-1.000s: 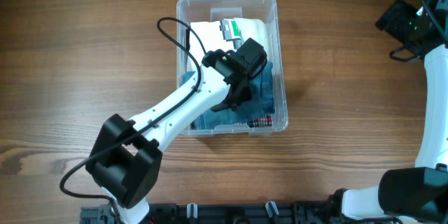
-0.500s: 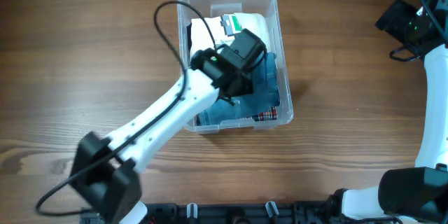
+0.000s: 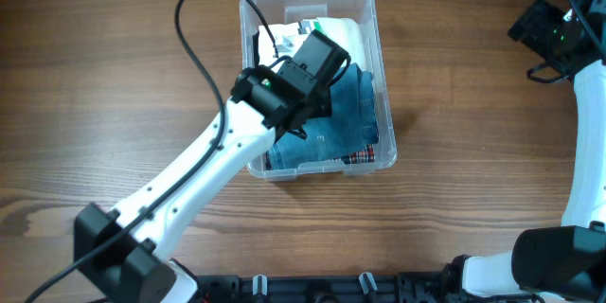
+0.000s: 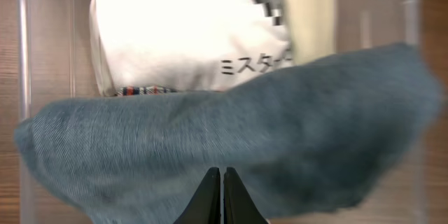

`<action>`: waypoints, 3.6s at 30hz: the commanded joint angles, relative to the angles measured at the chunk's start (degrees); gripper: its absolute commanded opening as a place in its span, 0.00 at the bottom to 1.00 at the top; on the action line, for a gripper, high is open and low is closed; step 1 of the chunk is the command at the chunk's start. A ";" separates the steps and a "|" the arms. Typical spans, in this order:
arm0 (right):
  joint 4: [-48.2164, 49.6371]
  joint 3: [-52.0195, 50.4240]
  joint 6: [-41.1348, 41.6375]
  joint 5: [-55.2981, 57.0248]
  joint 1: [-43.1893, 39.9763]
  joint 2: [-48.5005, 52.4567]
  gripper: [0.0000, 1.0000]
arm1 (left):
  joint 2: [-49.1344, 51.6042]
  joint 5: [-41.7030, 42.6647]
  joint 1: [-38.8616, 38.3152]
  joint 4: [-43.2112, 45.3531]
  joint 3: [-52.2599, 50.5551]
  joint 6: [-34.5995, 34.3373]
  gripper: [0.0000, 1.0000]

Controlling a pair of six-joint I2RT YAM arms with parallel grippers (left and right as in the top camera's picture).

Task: Pack container

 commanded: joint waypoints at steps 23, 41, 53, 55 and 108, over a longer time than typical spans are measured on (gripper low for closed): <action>0.13 -0.20 -0.44 1.22 -0.28 0.63 1.00 | 4.26 -5.11 1.20 7.32 4.59 1.36 0.04; 0.13 -0.20 -0.44 1.22 -0.28 0.63 1.00 | 10.78 -4.68 0.83 22.38 4.48 1.16 0.04; 0.13 -0.20 -0.44 1.22 -0.28 0.63 1.00 | 16.50 4.20 -0.11 21.73 4.33 1.14 0.04; 0.13 -0.20 -0.44 1.22 -0.28 0.63 1.00 | 17.22 5.86 -0.57 21.55 4.33 1.14 0.04; 0.33 -0.20 -0.44 1.22 -0.28 0.63 1.00 | 10.23 6.27 5.68 1.95 3.78 -0.87 0.04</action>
